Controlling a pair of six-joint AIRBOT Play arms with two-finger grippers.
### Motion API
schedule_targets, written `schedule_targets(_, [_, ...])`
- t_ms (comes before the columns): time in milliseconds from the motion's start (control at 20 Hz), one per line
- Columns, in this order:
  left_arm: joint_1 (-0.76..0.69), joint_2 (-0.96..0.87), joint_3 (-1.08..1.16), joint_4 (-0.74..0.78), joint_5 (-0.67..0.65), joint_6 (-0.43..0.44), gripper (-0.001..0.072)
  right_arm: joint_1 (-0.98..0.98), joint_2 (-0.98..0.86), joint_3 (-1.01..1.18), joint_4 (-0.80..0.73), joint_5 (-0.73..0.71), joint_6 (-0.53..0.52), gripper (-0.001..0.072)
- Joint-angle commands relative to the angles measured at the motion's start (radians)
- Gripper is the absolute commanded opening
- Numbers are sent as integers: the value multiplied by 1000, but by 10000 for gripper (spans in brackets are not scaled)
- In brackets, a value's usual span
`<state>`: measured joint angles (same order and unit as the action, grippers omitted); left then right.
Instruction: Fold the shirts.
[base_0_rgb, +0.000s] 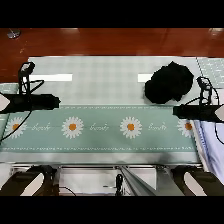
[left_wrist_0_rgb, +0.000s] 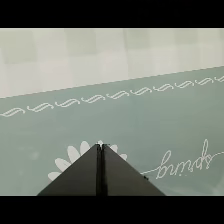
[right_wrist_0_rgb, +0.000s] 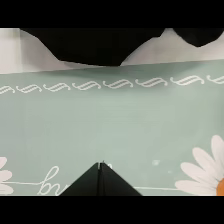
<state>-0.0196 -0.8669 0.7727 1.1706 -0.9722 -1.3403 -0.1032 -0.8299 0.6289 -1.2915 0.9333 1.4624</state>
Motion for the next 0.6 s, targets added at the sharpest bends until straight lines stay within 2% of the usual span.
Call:
schedule_targets(0, [0, 0, 1, 0, 2, 0, 27, 0, 0, 1, 1, -1, 1, 32])
schedule_targets(50, [0, 0, 0, 1, 23, 1, 27, 0, 0, 1, 3, -13, 0, 32])
schedule_targets(200, [0, 0, -1, 0, 239, 0, 27, 0, 0, 1, 0, -116, 0, 32])
schedule_targets(500, [0, 0, -1, 0, 485, 0, 44, 0, 0, 1, 0, -344, 0, 39])
schedule_targets(550, [0, -2, -1, 0, 528, 0, 223, 0, 0, 1, 0, -380, 0, 209])
